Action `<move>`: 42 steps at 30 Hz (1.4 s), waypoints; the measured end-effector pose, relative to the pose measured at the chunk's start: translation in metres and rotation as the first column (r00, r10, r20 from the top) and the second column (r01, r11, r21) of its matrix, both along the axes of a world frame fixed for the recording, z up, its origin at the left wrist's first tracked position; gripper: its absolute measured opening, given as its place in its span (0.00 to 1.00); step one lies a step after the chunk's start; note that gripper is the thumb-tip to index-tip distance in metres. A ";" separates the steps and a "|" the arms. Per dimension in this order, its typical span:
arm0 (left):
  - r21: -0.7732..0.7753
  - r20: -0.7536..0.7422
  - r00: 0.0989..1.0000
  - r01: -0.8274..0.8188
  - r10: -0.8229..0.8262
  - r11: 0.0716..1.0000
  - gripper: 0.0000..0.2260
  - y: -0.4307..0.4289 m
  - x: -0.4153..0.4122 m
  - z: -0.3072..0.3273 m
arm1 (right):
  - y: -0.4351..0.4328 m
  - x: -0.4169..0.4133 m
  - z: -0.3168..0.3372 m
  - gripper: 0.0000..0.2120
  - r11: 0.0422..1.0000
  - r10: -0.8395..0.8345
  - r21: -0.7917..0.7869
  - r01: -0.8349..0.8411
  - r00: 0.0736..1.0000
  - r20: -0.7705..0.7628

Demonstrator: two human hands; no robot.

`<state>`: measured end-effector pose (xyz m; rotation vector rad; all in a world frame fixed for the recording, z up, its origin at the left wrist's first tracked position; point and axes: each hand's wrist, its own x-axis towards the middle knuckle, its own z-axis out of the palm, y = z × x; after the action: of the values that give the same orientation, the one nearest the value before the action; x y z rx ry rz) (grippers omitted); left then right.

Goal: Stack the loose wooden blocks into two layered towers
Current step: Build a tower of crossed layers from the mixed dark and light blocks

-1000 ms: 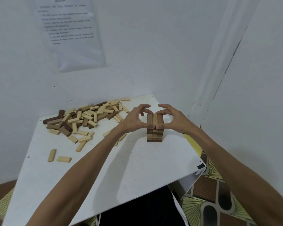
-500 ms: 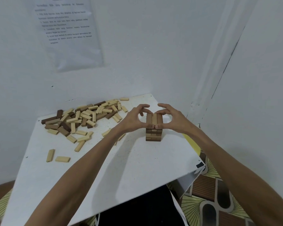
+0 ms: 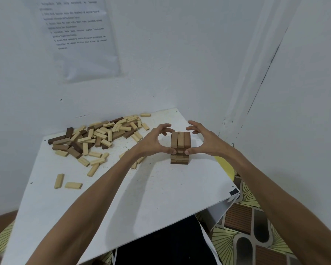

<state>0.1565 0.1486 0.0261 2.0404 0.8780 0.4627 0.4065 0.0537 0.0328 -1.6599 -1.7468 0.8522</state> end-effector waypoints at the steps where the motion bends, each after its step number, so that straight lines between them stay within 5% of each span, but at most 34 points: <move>1: 0.001 0.001 1.000 -0.004 0.004 1.000 0.47 0.001 -0.002 -0.001 | 0.000 0.001 -0.002 0.54 1.000 -0.007 0.000 0.007 1.000 0.004; 13: 0.064 0.052 0.998 -0.047 0.044 0.997 0.37 0.003 0.000 -0.003 | 0.004 -0.008 -0.012 0.47 0.994 -0.056 0.095 0.058 0.998 -0.027; 42: 0.032 0.070 0.997 -0.041 0.039 0.999 0.38 0.004 0.001 -0.008 | 0.006 -0.010 -0.015 0.45 0.995 -0.064 0.072 0.069 0.996 -0.065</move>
<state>0.1577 0.1523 0.0185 2.0273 0.8752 0.5704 0.3961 0.0592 0.0183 -1.6167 -1.6513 0.7915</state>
